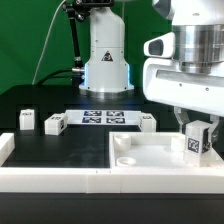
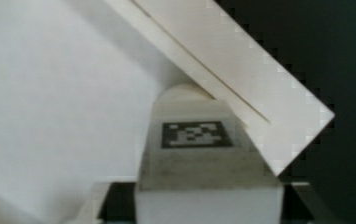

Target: Assemble one leg

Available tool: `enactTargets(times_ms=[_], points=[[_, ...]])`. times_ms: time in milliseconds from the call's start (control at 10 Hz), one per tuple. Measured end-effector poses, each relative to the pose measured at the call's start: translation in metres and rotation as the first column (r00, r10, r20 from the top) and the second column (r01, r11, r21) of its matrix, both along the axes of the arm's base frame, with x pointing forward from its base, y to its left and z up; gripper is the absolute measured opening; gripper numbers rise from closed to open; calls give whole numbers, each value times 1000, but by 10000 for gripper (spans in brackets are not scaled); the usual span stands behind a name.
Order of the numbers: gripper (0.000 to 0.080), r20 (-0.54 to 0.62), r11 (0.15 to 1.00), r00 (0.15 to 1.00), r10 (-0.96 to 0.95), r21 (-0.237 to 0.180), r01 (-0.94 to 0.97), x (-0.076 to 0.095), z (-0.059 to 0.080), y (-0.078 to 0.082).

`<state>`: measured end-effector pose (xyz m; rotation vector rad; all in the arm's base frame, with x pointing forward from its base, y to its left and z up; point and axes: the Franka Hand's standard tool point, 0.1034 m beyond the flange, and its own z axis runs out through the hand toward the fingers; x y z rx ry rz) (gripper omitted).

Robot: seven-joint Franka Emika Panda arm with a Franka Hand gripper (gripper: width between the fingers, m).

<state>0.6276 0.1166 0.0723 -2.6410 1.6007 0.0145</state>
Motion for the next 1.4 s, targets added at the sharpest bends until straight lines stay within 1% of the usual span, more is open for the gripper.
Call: enactTargets(times_ms=[100, 200, 400, 600, 700, 900, 1000, 1200, 1300, 1400], points=[[291, -5, 997, 997, -83, 2, 83, 0, 0, 0], [292, -15, 976, 976, -218, 9, 218, 0, 0, 0], [292, -30, 895, 895, -445, 13, 446, -1, 0, 0], [292, -38, 769, 768, -639, 4, 640, -1, 0, 0], [292, -44, 719, 719, -694, 3, 695, -1, 0, 0], [292, -44, 690, 690, -723, 2, 724, -1, 1, 1], [292, -44, 678, 678, -734, 0, 735, -2, 1, 0], [292, -42, 693, 692, -720, 0, 721, -2, 1, 0], [376, -43, 709, 708, -705, 1, 705, -2, 0, 1], [545, -43, 709, 709, -704, 1, 705, -2, 0, 1]])
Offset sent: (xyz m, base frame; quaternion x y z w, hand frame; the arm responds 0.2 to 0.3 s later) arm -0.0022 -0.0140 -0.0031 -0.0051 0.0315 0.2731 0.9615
